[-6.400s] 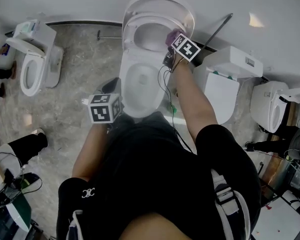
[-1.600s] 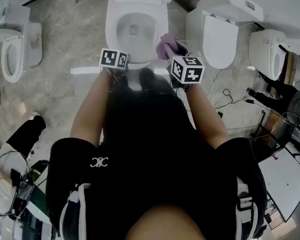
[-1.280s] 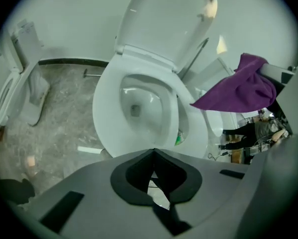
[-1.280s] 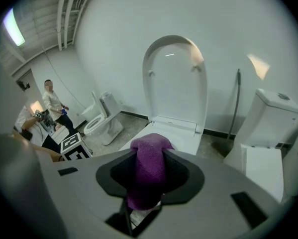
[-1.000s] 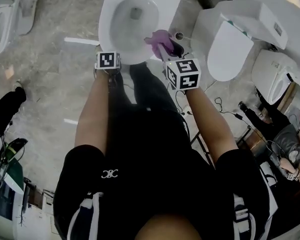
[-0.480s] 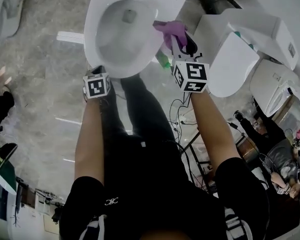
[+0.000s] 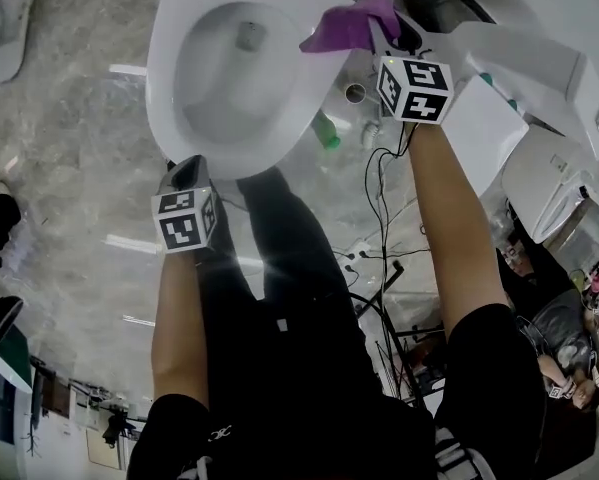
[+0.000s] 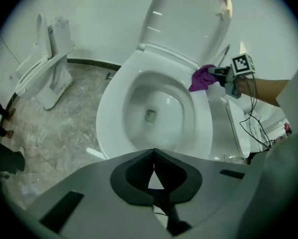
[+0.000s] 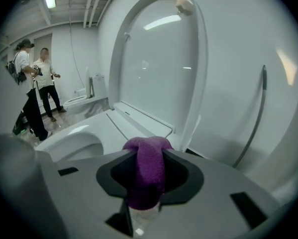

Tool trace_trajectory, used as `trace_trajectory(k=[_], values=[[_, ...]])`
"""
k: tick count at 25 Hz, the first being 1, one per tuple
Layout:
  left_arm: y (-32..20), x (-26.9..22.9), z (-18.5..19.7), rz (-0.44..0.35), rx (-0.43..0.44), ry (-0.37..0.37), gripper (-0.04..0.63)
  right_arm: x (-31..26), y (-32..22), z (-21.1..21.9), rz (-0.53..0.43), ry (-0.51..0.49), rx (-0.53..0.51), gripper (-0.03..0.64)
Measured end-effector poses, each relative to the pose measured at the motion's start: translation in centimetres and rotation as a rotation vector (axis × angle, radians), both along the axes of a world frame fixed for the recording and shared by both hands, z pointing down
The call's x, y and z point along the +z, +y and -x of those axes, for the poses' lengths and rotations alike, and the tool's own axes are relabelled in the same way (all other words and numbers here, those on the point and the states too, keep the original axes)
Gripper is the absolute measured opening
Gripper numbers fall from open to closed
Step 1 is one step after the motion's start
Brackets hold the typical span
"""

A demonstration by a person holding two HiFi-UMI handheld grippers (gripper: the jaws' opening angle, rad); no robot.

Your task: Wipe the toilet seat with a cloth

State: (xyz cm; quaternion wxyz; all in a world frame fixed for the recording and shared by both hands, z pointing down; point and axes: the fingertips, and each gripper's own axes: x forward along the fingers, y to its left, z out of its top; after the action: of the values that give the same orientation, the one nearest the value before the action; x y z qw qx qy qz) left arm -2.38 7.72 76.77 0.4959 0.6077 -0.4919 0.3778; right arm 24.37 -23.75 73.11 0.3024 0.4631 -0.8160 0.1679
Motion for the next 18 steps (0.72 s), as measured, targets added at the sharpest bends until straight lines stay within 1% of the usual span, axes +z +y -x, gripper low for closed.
trace_trajectory(k=[3, 6, 8, 11, 13, 15, 18], values=[[-0.4, -0.1, -0.7, -0.012, 0.000, 0.016, 0.009, 1.9, -2.0, 0.0, 0.001, 0.058, -0.009, 0.115], [-0.4, 0.2, -0.9, -0.011, 0.010, 0.026, 0.009, 4.1, -2.8, -0.4, 0.031, 0.091, 0.027, 0.117], [-0.3, 0.1, -0.5, -0.014, 0.012, 0.022, 0.011, 4.9, -3.0, -0.5, 0.030, 0.066, 0.066, 0.117], [-0.4, -0.6, 0.2, -0.028, 0.000, 0.026, 0.009, 4.9, -2.9, -0.6, -0.001, 0.018, 0.121, 0.115], [-0.3, -0.9, 0.6, -0.034, -0.001, 0.026, 0.009, 4.8, -2.8, -0.3, -0.023, 0.020, 0.133, 0.115], [-0.2, -1.2, 0.9, -0.037, 0.002, 0.022, 0.009, 4.7, -2.4, 0.8, -0.046, 0.045, 0.095, 0.115], [0.1, -1.5, 1.1, -0.037, 0.002, 0.022, 0.009, 4.7, -1.6, 4.0, -0.085, 0.090, -0.015, 0.115]])
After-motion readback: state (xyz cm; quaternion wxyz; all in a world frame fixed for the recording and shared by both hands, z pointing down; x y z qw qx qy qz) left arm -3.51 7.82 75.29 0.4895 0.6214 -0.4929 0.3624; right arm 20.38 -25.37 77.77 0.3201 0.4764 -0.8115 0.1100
